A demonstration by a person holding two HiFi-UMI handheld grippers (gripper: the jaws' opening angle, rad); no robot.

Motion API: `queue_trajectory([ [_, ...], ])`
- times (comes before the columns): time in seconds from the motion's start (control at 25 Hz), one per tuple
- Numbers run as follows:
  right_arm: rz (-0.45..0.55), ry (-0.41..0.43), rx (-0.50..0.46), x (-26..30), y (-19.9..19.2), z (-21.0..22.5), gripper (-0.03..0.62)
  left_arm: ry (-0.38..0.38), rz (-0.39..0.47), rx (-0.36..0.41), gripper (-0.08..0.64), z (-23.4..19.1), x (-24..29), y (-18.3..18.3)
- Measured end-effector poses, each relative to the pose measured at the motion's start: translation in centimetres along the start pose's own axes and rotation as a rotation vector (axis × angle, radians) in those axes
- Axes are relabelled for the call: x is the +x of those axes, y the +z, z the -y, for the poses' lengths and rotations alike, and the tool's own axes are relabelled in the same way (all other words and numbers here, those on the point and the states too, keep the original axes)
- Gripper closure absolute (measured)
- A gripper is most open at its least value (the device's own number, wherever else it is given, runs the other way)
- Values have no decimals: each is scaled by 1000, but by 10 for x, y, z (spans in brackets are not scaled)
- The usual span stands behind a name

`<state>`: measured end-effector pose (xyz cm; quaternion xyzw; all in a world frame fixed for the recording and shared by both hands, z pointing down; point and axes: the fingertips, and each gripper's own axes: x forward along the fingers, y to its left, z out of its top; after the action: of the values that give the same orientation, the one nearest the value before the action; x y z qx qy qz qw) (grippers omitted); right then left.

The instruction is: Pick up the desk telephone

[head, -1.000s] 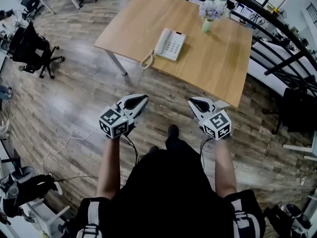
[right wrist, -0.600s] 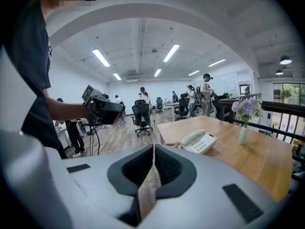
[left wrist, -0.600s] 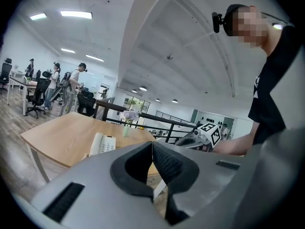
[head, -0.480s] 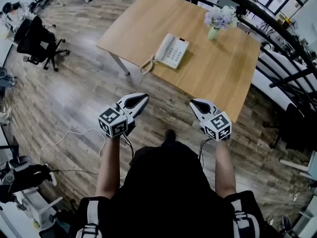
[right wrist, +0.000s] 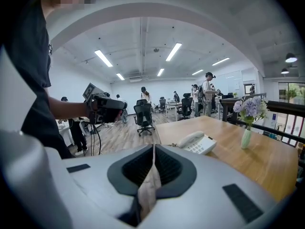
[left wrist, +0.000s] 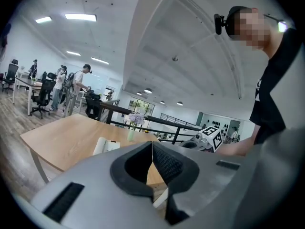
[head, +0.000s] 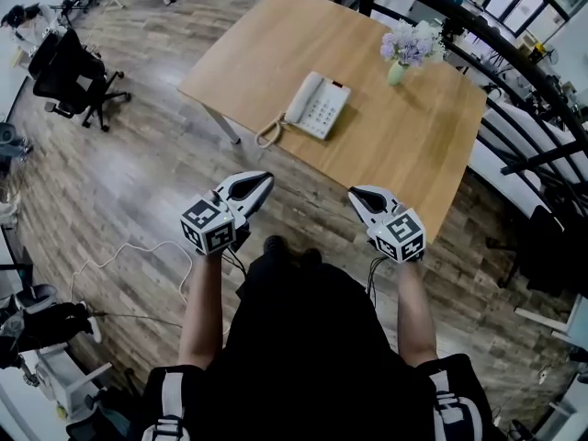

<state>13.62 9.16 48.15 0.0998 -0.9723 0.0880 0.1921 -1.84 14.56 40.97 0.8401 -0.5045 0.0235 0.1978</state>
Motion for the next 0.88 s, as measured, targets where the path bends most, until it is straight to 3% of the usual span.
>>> queue_trajectory([
  [0.36, -29, -19, 18, 13, -4, 16, 566, -11, -9, -19, 538, -26, 19, -1],
  [0.88, -76, -133, 110, 53, 1, 64, 566, -149, -70, -33, 538, -96, 81, 25],
])
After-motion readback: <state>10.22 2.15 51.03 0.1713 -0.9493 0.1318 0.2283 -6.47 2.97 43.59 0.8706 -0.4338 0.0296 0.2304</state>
